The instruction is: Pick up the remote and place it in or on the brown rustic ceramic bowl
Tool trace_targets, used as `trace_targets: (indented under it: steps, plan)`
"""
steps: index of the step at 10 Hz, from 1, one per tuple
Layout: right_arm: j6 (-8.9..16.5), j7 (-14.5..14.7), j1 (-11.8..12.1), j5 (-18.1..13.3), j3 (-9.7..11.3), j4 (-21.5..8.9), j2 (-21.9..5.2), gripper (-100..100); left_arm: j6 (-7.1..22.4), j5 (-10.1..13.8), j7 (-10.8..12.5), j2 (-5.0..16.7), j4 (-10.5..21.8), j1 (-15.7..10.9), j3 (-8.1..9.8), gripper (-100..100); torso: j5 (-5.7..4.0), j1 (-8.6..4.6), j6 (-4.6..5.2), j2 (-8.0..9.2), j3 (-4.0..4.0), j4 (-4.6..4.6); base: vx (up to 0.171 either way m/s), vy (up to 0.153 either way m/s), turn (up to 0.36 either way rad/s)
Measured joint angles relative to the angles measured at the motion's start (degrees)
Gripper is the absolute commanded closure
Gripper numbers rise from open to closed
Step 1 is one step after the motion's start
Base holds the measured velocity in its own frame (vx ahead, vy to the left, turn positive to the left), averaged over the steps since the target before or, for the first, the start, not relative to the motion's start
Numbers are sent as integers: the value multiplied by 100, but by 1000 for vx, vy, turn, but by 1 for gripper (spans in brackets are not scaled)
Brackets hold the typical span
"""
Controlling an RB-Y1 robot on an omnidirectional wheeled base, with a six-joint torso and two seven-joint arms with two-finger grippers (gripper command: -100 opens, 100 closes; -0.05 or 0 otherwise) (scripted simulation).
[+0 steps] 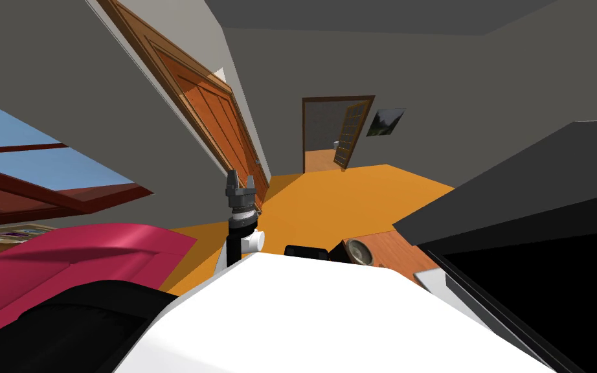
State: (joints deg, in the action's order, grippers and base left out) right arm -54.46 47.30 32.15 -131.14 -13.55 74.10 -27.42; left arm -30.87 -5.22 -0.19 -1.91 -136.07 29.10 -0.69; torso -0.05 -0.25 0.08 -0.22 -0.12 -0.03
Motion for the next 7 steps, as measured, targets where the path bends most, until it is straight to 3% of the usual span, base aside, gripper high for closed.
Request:
trace_targets:
  steps: [4, 5, 6, 7]
  plan:
    - [-72, 103, -84, -541, -55, -245, -4, -100, 0, 0, 0, 0, 0, 0, 0, 0, -1, 2, 3, 0, -1, -1, 30, -54, 69]
    - [-74, 104, -84, -554, -56, -247, -3, 0, 0, 0, 0, 0, 0, 0, 0, 0, 1, 13, 4, 6, 3, 0, 3, -6, -1]
    - [-73, 104, -85, -552, -56, -247, -3, -100, 0, 0, 0, 0, 0, 0, 0, 0, 3, 21, 4, 10, 5, 1, 6, -30, 45]
    - [9, 101, -82, -571, -12, -308, 46, -100, 0, 0, 0, 0, 0, 0, 0, 0, 2, 16, 3, 11, 6, 2, -7, -22, 45]
